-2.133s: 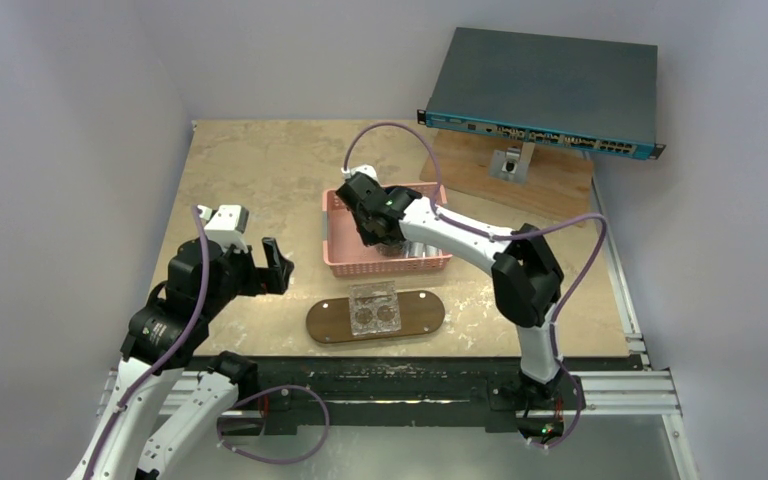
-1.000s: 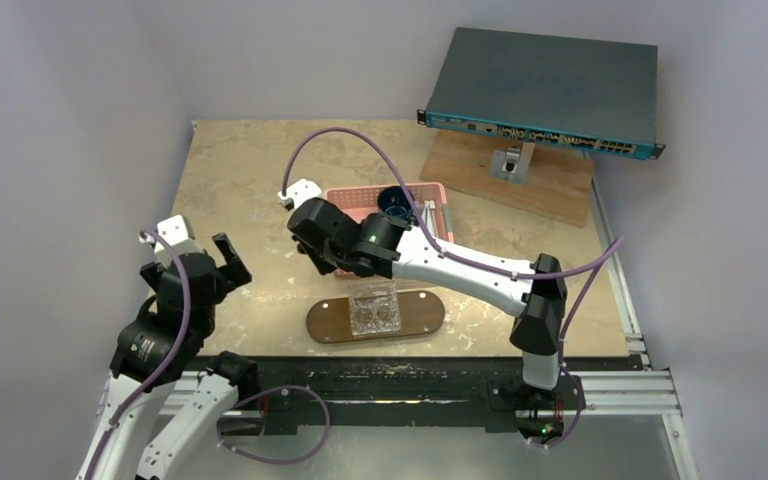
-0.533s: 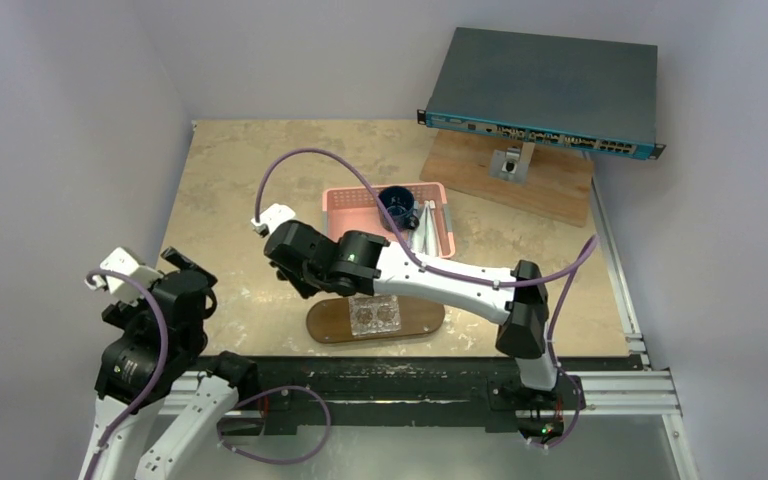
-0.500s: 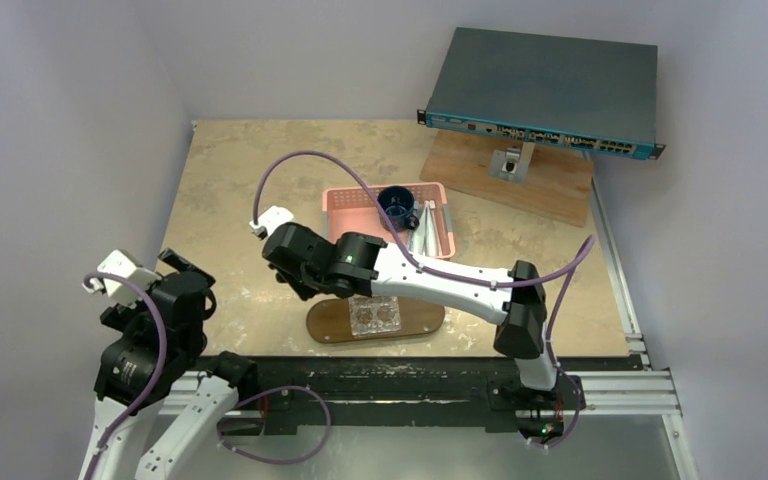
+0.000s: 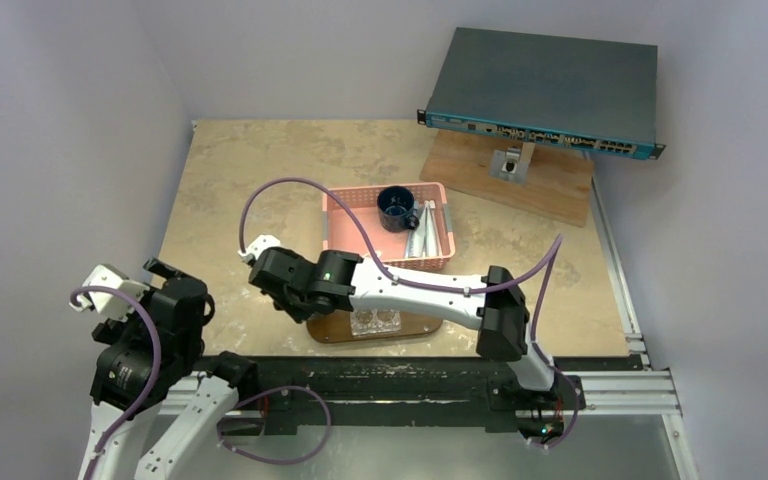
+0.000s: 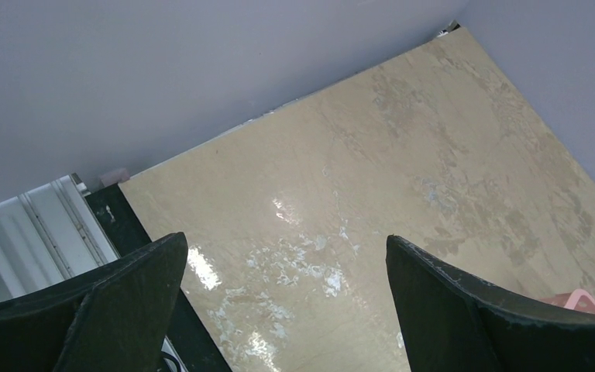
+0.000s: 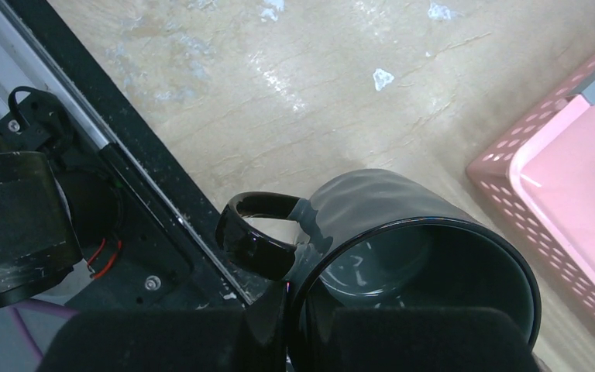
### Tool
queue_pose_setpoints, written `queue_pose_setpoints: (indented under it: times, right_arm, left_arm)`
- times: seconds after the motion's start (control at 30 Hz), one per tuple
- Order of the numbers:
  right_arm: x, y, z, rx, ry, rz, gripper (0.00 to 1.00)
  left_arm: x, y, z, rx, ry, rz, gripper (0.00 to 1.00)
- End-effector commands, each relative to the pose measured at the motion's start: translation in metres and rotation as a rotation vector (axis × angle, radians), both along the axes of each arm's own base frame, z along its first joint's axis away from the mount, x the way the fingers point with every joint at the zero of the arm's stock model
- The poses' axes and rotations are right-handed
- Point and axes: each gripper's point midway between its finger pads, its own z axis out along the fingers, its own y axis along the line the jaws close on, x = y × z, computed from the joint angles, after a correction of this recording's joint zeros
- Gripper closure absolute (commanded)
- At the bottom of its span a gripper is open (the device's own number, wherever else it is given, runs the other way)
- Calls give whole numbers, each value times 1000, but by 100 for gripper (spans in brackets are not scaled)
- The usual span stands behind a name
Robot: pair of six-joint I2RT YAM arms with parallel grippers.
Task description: Prepare toiletry sets of a toothbrush and toothpaste on the tray
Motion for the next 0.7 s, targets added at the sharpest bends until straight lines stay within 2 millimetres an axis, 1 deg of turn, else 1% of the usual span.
queue_pose_setpoints:
  times: [0.0, 0.3, 0.67]
  right_arm:
    - [-7, 12, 23, 77, 2, 9, 100]
    - [-15, 7, -9, 3, 30, 20, 100]
    - [-22, 1, -35, -44, 63, 7, 100]
  left_arm:
    - [-6, 7, 11, 3, -48, 36, 0]
    - [-7, 7, 11, 2, -50, 36, 0]
    - [-8, 8, 11, 0, -56, 39, 0]
